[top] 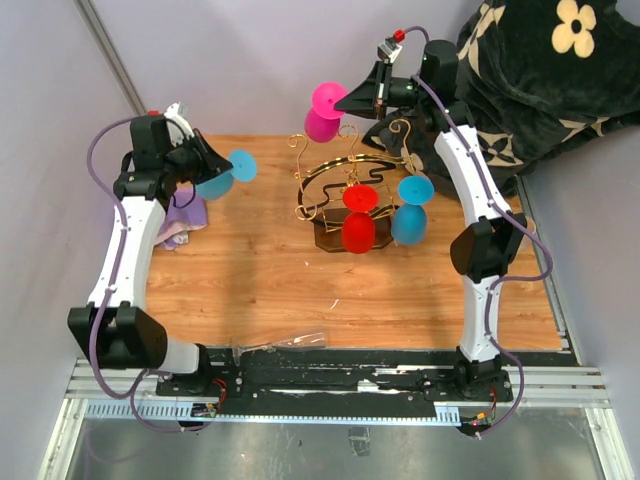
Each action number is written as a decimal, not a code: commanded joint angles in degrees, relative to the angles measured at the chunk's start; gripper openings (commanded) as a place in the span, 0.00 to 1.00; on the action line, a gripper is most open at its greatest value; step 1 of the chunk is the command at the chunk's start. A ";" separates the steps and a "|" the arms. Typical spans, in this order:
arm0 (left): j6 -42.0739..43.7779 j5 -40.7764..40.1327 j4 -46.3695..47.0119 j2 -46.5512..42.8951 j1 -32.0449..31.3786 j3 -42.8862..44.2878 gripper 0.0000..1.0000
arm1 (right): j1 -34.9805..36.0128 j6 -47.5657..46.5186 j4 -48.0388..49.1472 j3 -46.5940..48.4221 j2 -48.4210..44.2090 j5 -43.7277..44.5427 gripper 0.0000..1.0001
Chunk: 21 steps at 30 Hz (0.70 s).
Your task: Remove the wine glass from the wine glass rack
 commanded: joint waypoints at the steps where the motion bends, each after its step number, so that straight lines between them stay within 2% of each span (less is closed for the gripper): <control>1: 10.94 -11.41 -2.19 6.91 0.46 6.33 0.01 | 0.54 -11.20 -7.29 3.24 -6.80 -1.63 0.01; 4: 19.65 -26.43 4.09 10.47 -2.25 7.09 0.01 | 0.66 -13.85 -10.27 3.01 -9.29 -1.59 0.01; 6: 26.88 -37.01 11.26 11.87 -7.58 4.64 0.01 | 0.95 -13.89 -10.87 2.43 -10.68 -1.49 0.01; 10: 50.14 -53.34 31.60 16.69 -15.64 -2.28 0.01 | 1.94 -14.48 -12.83 1.47 -13.78 -1.35 0.01; 12: 59.76 -54.92 41.25 20.16 -16.20 -4.58 0.01 | 2.06 -16.35 -15.69 1.47 -14.85 -0.76 0.01; 16: 67.78 -53.92 50.92 27.50 -16.06 -4.29 0.01 | 2.11 -20.60 -20.25 1.23 -16.15 0.40 0.01; 21: 73.93 -50.52 61.20 34.28 -14.32 -5.35 0.00 | 2.16 -22.45 -23.68 1.34 -16.43 1.68 0.01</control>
